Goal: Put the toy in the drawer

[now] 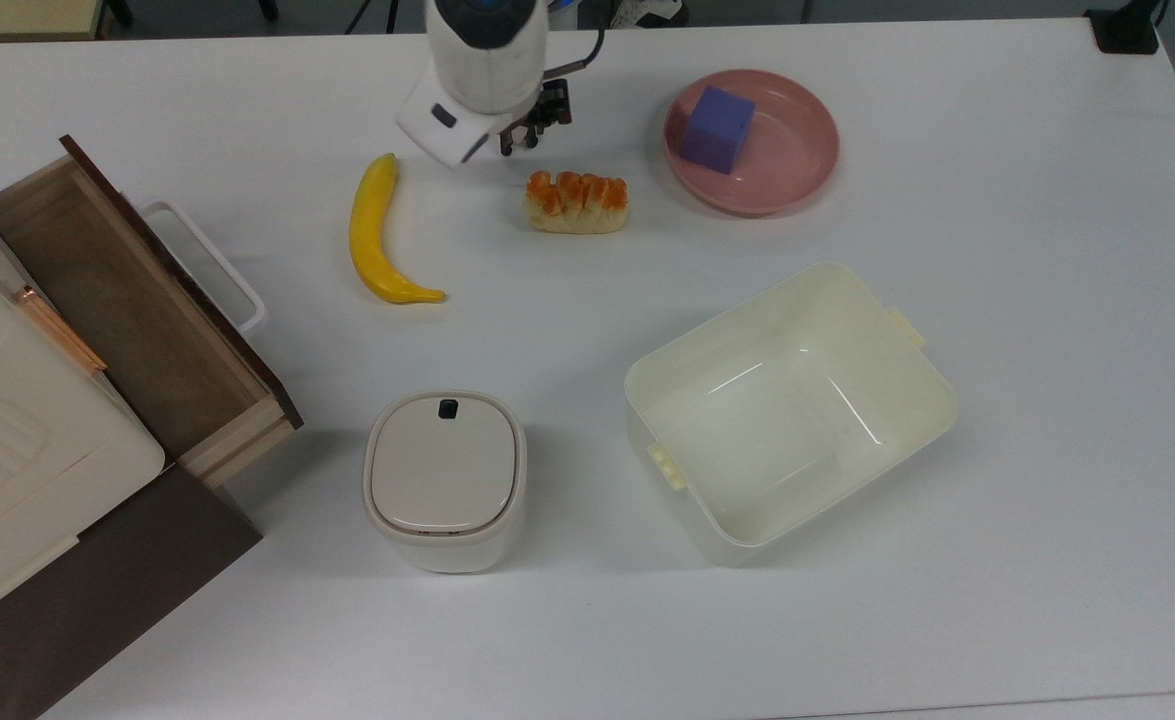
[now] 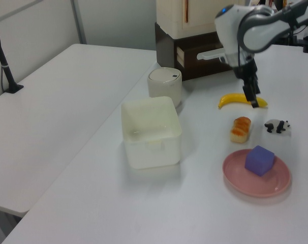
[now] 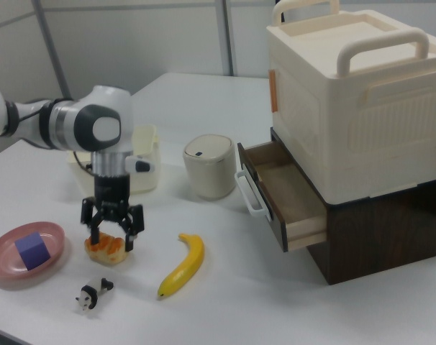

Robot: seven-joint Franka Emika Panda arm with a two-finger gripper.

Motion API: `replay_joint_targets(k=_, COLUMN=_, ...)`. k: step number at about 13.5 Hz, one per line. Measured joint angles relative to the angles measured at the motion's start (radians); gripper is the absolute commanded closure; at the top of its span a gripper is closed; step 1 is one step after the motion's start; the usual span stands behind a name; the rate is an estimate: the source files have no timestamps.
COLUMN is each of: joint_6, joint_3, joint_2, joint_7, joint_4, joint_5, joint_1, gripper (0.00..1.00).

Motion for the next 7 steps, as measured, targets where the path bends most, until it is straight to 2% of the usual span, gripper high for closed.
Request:
replay_joint_targets(k=3, joint_6=0.0, joint_3=0.0, joint_2=-0.001, joint_7=0.001, joint_4=-0.093, joint_5=0.0, joint_1=0.028, gripper=0.03)
replay_joint_targets(k=5, joint_6=0.0, joint_3=0.001, joint_2=-0.001, joint_7=0.017, joint_4=-0.14, joint_5=0.0, joint_1=0.047, gripper=0.28)
replay_joint_targets(k=7, joint_6=0.0, joint_3=0.001, joint_2=-0.002, joint_7=0.028, joint_4=-0.167, joint_5=0.0, joint_1=0.068, gripper=0.44)
